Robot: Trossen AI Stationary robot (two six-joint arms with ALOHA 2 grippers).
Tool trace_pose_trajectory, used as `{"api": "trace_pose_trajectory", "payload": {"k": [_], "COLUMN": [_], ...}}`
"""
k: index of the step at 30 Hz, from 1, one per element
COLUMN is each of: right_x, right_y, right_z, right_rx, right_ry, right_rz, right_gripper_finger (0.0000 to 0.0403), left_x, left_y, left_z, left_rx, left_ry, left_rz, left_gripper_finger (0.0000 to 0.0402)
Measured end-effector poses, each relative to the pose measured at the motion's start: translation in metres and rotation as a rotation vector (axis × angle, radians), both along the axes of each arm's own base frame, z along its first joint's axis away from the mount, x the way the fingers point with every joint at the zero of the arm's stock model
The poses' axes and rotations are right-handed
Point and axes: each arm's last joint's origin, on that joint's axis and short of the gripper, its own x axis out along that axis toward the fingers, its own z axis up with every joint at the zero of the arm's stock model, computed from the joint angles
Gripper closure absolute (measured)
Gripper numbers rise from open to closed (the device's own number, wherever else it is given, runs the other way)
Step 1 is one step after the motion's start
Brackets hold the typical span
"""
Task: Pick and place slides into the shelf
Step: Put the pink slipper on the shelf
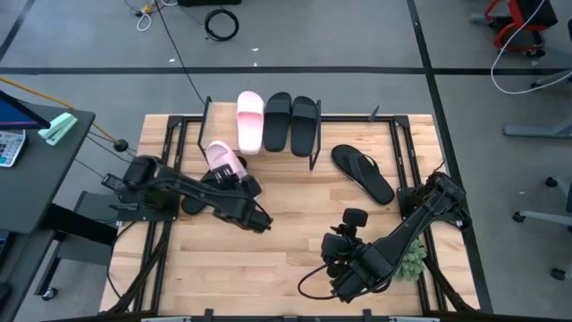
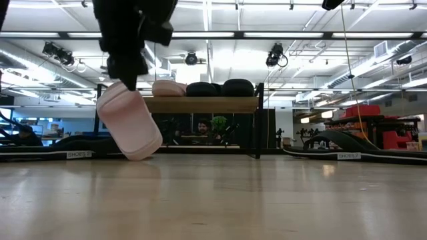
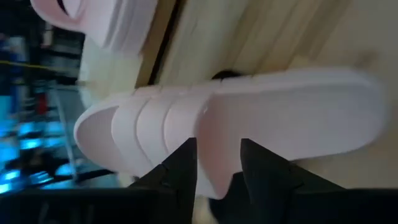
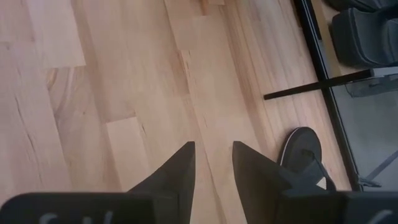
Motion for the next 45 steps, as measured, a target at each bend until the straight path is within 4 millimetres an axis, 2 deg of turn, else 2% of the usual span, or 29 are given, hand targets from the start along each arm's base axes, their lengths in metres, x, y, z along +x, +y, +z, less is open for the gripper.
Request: {"api": "trace_pose_trajectory", "payload": {"k": [6,19,25,30,36,45], "right_x": [0.001,0.001,0.001,0.001,0.001,0.002], "right_y": [0.000,0.001,0.001,0.001,0.001,0.002], "right_z": [0.000,0.000,0.000,0.000,0.000,0.000], "right_rx": [0.004,0.009,0.009,0.009,0.009,0.020], "right_ry": [-0.005,-0.011,-0.011,-0.010,-0.010,-0.024], "right_rz": [0.000,0.001,0.002,0.002,0.002,0.001], "right_gripper_finger": [0.0290,0.0290,0.0290,0.0290,0.0290,0.0290], "left_x": [0.005,0.010,0.010,0.011,0.009,0.010], "left_y": [0.003,0.025,0.026,0.026,0.011,-0.035], "left_z": [-0.023,-0.026,-0.026,-0.026,-0.025,-0.010], "left_rx": [0.055,0.065,0.067,0.065,0.055,-0.025], "left_ry": [0.101,0.105,0.111,0.110,0.111,-0.006], "left_rz": [0.049,0.122,0.120,0.121,0.080,0.021], "left_gripper_finger": [0.0273,0.0283,0.0316,0.0382,0.0397,0.0398]}}
